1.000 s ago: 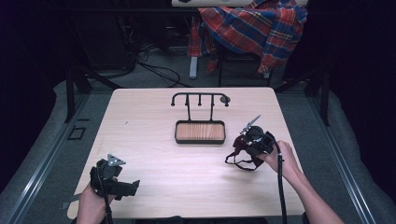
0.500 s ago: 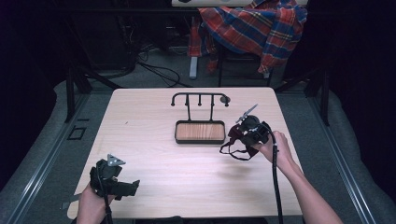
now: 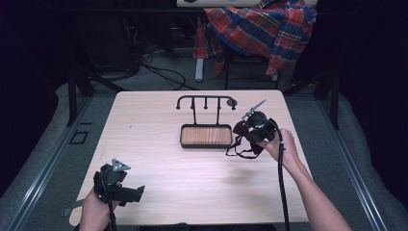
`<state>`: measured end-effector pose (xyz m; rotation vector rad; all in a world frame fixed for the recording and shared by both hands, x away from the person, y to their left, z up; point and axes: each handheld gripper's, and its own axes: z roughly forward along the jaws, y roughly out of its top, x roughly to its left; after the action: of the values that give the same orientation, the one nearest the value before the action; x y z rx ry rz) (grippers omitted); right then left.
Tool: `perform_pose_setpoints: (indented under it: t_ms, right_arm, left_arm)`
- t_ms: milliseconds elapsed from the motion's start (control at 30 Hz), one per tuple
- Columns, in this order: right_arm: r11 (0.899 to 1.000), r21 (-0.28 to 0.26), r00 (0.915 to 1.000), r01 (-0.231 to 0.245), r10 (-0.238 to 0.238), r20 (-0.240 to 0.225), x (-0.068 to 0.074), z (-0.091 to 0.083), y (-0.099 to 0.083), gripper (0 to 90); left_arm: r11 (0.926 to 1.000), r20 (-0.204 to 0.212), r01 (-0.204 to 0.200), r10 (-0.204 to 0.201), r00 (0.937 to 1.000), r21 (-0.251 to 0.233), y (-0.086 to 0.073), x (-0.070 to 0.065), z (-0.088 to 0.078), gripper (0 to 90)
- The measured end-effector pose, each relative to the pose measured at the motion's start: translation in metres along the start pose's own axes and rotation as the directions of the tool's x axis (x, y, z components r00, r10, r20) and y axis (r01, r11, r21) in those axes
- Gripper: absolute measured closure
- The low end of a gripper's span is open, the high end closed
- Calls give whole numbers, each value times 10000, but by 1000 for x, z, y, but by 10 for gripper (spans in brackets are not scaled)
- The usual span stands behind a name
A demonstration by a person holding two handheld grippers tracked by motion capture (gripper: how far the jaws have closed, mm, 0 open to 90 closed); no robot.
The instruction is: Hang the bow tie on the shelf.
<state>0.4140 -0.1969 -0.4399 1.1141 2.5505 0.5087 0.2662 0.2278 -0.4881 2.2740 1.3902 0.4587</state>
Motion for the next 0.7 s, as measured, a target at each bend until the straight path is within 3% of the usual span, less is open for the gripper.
perform_pose_setpoints:
  t_ms: [700]
  right_arm:
    - [9977, -560, 9989, -392, 406, 234, -12, -13, 19, 774]
  left_arm:
    - [9999, 28, 66, -66, 10000, -97, -1, 1, -1, 1]
